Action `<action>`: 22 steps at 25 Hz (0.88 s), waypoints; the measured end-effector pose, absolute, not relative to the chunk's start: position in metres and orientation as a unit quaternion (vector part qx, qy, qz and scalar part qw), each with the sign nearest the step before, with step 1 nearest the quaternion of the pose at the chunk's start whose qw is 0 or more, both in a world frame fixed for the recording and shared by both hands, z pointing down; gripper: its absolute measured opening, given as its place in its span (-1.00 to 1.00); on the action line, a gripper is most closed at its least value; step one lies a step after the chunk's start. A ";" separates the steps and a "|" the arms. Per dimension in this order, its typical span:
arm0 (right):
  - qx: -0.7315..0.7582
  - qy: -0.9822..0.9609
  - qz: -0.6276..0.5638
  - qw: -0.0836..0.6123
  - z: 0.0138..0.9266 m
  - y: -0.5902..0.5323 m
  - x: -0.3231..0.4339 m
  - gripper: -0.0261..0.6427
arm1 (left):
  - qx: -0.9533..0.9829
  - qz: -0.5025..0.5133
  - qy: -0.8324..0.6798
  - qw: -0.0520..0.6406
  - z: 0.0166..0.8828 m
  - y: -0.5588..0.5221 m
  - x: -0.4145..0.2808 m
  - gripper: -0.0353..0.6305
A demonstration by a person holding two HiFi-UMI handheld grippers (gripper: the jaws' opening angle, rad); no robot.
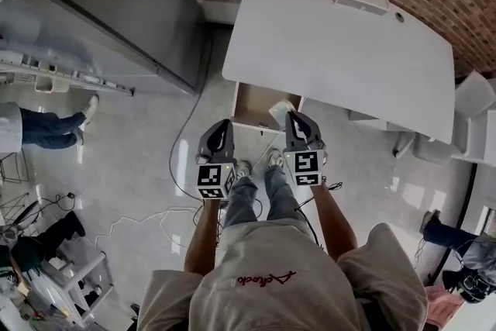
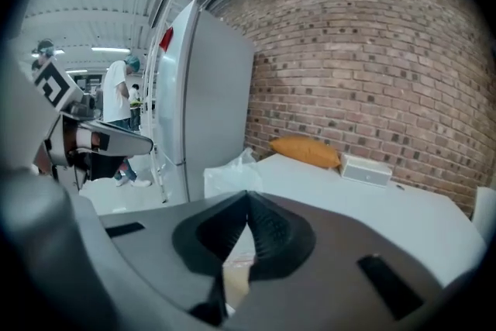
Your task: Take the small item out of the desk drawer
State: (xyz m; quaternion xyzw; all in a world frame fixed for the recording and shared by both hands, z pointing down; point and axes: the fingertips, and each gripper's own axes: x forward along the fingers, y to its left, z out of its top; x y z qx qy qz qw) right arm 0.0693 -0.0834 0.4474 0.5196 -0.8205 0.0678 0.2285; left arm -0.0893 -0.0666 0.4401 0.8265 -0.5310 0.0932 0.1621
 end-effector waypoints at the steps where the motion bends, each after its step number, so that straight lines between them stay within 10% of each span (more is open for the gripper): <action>1: 0.527 -0.819 0.063 0.219 0.437 -0.085 0.072 -0.89 | 0.828 0.086 -0.531 0.154 0.431 -0.072 -0.089 -0.88; 22: 0.587 -0.803 -0.030 0.103 0.272 -0.082 0.105 -0.89 | 0.841 0.019 -0.538 0.045 0.283 -0.089 -0.094 -0.88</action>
